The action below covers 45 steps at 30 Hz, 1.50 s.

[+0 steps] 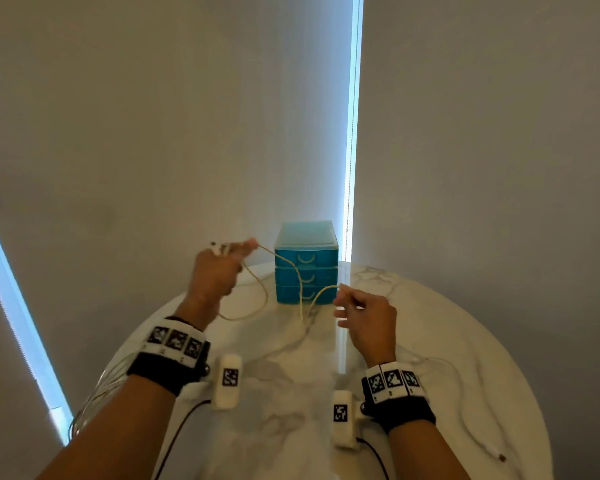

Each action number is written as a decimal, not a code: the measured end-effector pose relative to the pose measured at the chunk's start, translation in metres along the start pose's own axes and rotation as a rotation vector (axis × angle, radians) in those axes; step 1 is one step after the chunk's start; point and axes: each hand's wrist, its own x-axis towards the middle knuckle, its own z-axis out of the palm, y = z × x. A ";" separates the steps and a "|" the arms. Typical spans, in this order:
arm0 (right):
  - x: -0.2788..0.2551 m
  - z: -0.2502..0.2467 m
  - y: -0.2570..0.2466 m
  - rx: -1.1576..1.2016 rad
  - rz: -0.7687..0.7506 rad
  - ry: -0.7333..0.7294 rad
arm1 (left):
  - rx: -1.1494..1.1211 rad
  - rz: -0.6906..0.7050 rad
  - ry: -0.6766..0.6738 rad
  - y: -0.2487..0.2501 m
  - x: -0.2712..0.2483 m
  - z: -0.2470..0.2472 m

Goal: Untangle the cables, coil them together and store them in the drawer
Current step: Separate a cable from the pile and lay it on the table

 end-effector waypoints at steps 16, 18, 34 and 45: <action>-0.013 0.011 -0.020 0.102 0.012 -0.274 | 0.558 0.295 -0.369 -0.021 -0.026 0.047; -0.012 0.009 -0.018 0.073 0.018 -0.281 | 0.531 0.301 -0.269 -0.014 -0.021 0.039; -0.016 0.000 -0.014 0.088 0.179 -0.334 | 0.475 -0.004 -0.148 0.034 0.013 -0.069; -0.001 -0.005 -0.018 -0.107 0.145 -0.192 | 1.167 -0.150 0.264 0.027 0.054 -0.182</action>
